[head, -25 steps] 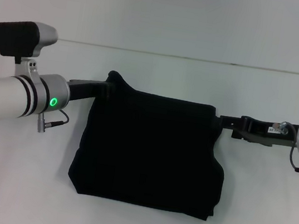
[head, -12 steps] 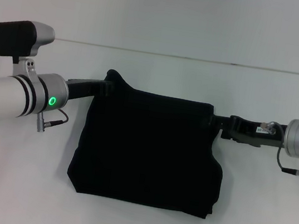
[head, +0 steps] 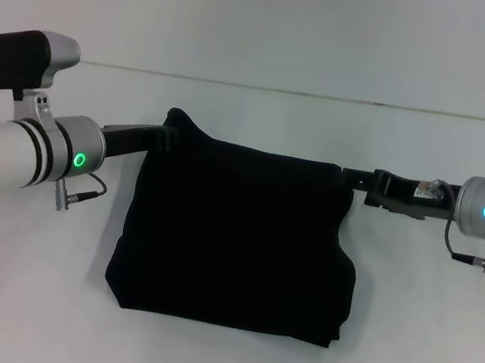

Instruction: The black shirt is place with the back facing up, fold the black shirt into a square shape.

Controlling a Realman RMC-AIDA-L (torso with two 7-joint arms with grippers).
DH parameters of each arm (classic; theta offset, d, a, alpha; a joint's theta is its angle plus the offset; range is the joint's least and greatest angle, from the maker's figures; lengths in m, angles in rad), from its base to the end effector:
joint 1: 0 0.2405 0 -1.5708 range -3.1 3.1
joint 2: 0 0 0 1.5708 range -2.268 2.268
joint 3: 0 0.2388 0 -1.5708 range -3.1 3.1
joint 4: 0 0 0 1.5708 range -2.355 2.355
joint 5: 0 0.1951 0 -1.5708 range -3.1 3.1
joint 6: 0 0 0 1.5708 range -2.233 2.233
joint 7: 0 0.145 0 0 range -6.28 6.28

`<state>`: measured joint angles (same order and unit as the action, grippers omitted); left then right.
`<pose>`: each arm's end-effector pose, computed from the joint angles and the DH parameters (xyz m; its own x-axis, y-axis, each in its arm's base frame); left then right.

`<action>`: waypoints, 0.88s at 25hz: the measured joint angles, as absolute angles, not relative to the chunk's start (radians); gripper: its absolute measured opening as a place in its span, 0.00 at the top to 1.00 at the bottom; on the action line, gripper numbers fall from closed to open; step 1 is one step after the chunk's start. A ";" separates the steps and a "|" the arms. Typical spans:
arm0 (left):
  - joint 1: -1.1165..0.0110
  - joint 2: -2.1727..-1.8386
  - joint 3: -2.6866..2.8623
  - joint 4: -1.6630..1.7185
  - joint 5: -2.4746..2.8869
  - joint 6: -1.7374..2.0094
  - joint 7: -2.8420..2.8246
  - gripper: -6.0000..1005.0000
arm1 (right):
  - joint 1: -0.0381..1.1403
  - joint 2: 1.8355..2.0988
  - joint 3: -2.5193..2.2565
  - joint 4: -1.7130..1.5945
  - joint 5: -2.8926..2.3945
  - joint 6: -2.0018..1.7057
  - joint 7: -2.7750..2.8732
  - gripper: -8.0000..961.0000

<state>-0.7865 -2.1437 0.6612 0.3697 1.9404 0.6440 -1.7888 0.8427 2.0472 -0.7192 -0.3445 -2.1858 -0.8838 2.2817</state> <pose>-0.2452 0.4087 -0.0391 0.4151 0.6273 0.6589 0.9092 -0.2596 -0.3256 0.2346 0.4024 -0.0324 0.2224 -0.8305 -0.5106 -0.9748 -0.1817 -0.1291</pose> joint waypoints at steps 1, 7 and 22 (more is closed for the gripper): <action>-0.786 -2.144 0.661 0.370 1.940 0.644 -1.789 0.92 | 0.844 2.047 -0.719 -0.345 -2.186 -0.874 2.282 0.13; -0.783 -2.143 0.661 0.368 1.940 0.646 -1.789 0.93 | 0.850 2.041 -0.716 -0.336 -2.186 -0.850 2.313 0.13; -0.779 -2.144 0.660 0.370 1.927 0.657 -1.791 0.93 | 0.858 2.070 -0.710 -0.286 -2.103 -0.755 2.336 0.13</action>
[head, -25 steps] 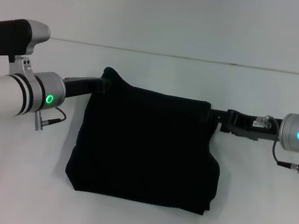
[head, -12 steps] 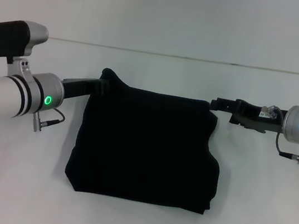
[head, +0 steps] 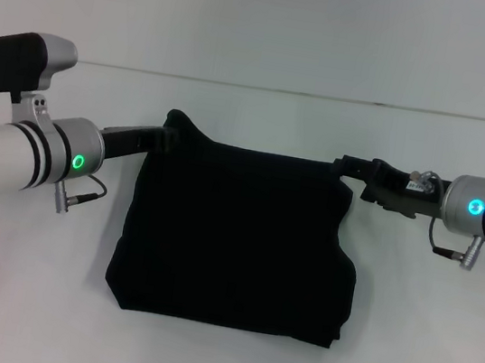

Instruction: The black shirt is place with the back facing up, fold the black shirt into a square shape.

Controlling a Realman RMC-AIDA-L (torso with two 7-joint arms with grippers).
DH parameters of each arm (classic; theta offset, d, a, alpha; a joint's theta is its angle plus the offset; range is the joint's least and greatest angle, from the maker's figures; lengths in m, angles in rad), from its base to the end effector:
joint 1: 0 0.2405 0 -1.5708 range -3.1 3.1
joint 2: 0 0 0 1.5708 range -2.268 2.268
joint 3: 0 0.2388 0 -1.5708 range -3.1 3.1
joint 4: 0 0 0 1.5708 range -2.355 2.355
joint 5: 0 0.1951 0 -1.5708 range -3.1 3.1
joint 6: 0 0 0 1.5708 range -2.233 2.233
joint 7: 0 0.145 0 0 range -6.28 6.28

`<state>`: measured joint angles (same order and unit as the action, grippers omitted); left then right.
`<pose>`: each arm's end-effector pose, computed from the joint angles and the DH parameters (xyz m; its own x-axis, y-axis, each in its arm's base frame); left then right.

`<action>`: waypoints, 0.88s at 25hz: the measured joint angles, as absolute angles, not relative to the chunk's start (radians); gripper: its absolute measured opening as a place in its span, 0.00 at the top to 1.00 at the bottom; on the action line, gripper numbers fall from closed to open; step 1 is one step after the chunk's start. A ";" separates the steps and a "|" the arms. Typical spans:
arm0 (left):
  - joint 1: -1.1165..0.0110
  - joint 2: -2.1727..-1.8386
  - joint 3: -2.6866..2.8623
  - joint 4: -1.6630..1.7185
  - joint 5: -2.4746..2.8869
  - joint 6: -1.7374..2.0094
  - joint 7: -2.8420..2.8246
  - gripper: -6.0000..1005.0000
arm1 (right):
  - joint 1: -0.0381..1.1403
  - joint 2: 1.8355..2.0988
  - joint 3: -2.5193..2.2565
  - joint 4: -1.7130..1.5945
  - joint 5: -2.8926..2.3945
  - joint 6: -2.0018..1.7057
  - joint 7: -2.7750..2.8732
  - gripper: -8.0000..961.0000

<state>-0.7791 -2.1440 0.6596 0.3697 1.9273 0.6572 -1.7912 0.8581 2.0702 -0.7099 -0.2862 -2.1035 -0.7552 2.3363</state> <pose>-0.2460 0.4067 -0.0393 0.3976 0.6299 0.6672 0.9173 -0.2545 -0.3064 0.2349 0.4075 -0.0435 0.0768 -0.8043 -0.5892 -0.9966 -0.0437 -0.0704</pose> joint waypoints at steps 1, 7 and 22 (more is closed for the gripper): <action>-0.779 -2.143 0.660 0.370 1.923 0.661 -1.791 0.93 | 0.858 2.077 -0.709 -0.283 -2.103 -0.742 2.336 0.13; -0.779 -2.141 0.660 0.370 1.909 0.667 -1.792 0.93 | 0.858 2.086 -0.709 -0.279 -2.103 -0.729 2.336 0.13; -0.779 -2.140 0.660 0.370 1.908 0.668 -1.792 0.93 | 0.859 2.093 -0.719 -0.269 -2.068 -0.723 2.324 0.14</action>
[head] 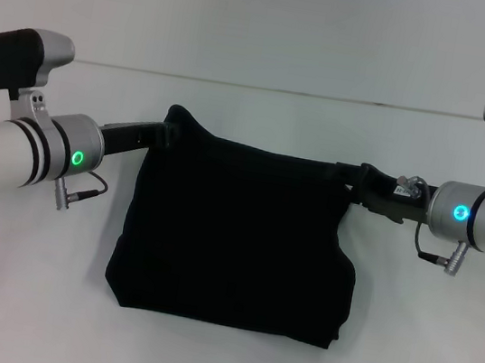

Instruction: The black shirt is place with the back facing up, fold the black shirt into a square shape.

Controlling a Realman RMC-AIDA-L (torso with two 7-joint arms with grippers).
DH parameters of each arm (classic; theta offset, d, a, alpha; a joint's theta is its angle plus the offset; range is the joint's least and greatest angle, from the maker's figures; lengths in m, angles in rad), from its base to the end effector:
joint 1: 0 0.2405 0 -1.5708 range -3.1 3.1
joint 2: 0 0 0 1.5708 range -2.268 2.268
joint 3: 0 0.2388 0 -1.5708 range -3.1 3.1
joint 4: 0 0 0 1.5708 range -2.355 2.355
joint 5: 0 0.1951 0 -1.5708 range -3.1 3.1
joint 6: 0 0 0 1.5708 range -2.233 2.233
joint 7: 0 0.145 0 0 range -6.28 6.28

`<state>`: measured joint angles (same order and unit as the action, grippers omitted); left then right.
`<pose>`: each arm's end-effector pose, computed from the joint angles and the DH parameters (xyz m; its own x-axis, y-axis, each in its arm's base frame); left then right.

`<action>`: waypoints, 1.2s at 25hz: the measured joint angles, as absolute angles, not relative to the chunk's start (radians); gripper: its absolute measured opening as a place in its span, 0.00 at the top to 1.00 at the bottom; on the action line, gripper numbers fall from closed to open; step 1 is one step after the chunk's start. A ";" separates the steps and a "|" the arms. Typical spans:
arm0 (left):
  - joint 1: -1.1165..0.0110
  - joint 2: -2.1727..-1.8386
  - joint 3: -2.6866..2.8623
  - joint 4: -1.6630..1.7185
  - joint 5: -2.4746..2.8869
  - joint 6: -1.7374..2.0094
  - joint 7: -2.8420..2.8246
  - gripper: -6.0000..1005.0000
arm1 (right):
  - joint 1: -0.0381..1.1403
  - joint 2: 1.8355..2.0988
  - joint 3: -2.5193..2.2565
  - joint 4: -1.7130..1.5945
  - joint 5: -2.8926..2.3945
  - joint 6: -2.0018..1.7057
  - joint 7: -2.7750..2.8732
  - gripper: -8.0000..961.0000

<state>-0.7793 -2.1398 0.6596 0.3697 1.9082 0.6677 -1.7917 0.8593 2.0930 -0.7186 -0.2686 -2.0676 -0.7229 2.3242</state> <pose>-0.2445 0.4080 -0.0370 0.3856 0.6250 0.6787 0.9226 -0.2535 -0.2907 0.2324 0.4036 -0.0551 0.0518 -0.8028 -0.5940 -0.9983 -0.0256 -0.0525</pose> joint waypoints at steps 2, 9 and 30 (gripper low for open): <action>-0.779 -2.140 0.660 0.370 1.908 0.668 -1.792 0.93 | 0.862 2.095 -0.719 -0.267 -2.067 -0.722 2.324 0.18; -0.779 -2.141 0.660 0.370 1.908 0.669 -1.792 0.93 | 0.865 2.095 -0.714 -0.259 -2.066 -0.717 2.325 0.36; -0.779 -2.140 0.660 0.369 1.907 0.691 -1.792 0.93 | 0.877 2.098 -0.712 -0.239 -2.066 -0.665 2.323 0.41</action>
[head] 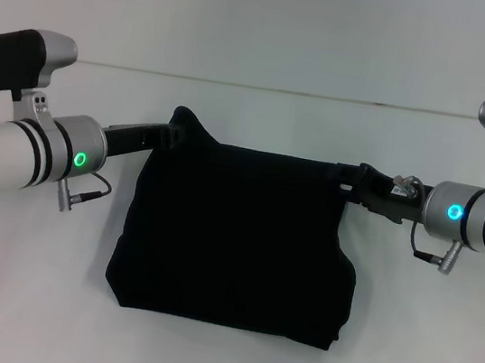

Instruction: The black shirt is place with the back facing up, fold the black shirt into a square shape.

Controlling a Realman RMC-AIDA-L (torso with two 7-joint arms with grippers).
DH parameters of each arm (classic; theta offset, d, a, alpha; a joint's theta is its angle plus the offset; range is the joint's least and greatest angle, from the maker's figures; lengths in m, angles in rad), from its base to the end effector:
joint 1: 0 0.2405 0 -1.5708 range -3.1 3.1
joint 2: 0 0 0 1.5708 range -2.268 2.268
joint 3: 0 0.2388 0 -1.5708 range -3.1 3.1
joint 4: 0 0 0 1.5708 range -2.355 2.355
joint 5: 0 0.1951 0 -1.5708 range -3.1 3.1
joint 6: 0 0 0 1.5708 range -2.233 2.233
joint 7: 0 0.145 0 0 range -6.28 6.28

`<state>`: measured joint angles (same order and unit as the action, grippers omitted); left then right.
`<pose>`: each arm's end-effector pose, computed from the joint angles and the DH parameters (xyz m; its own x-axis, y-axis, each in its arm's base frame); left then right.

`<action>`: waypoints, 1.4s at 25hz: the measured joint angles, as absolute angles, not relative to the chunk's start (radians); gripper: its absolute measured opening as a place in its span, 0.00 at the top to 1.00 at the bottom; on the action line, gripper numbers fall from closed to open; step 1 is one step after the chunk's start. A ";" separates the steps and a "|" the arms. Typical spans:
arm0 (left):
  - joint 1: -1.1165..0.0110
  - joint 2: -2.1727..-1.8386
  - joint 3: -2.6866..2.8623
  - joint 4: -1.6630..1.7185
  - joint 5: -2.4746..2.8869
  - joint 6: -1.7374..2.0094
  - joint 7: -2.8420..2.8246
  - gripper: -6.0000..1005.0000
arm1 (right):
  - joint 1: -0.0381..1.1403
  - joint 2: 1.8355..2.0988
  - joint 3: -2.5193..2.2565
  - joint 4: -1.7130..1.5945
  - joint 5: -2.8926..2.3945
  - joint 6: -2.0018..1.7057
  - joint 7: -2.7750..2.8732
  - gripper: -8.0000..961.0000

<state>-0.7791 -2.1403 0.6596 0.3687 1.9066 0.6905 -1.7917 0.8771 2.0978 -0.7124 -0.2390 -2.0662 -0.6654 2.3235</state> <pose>-0.2418 0.4064 -0.0388 0.3835 0.6293 0.6759 0.9235 -0.2688 -0.2737 0.2329 0.4058 -0.0594 0.0429 -0.7929 -0.6078 -0.9975 0.0002 -0.0707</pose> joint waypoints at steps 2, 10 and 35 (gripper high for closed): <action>-0.779 -2.140 0.660 0.369 1.907 0.691 -1.792 0.93 | 0.878 2.098 -0.711 -0.238 -2.061 -0.665 2.323 0.41; -0.779 -2.140 0.660 0.370 1.907 0.690 -1.792 0.93 | 0.881 2.097 -0.720 -0.238 -2.044 -0.673 2.289 0.58; -0.776 -2.142 0.658 0.368 1.905 0.707 -1.800 0.93 | 0.870 2.089 -0.716 -0.232 -2.043 -0.671 2.298 0.47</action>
